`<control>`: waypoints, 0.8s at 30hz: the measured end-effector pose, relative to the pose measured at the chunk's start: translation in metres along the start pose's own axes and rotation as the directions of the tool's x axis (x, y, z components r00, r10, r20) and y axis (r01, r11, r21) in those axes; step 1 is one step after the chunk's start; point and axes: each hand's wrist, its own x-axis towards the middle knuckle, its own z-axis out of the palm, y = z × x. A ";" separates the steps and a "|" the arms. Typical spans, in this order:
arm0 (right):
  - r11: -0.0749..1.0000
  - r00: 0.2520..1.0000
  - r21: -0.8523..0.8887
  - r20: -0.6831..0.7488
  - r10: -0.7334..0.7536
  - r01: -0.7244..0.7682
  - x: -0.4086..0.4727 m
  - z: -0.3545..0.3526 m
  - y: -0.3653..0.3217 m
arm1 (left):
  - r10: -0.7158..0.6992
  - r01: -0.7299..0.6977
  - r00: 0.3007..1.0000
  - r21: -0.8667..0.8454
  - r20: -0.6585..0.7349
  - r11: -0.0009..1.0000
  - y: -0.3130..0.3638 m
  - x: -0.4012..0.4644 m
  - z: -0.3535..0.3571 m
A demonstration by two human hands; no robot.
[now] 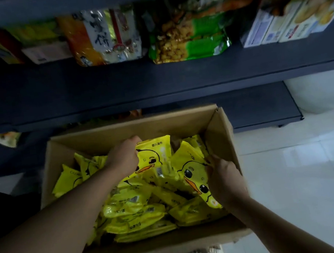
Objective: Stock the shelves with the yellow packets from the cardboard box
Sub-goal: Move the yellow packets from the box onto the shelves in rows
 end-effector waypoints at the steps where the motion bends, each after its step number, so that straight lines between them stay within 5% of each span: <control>1: 1.000 0.999 -0.009 -0.013 -0.030 0.030 -0.003 -0.012 -0.006 | -0.007 0.007 1.000 -0.024 -0.016 1.000 0.003 -0.009 -0.012; 11: 0.944 0.945 -0.123 -0.074 -0.318 0.307 -0.047 -0.149 -0.066 | -0.071 0.015 0.965 -0.216 -0.253 0.976 0.050 -0.116 -0.152; 18: 0.841 0.796 -0.177 -0.272 -0.541 0.511 -0.081 -0.261 -0.116 | -0.017 -0.078 0.915 -0.217 -0.403 0.973 0.073 -0.176 -0.249; 24: 0.805 0.689 -0.207 -0.425 -0.586 0.556 -0.108 -0.354 -0.163 | 0.076 -0.170 0.845 -0.131 -0.530 0.977 0.098 -0.208 -0.339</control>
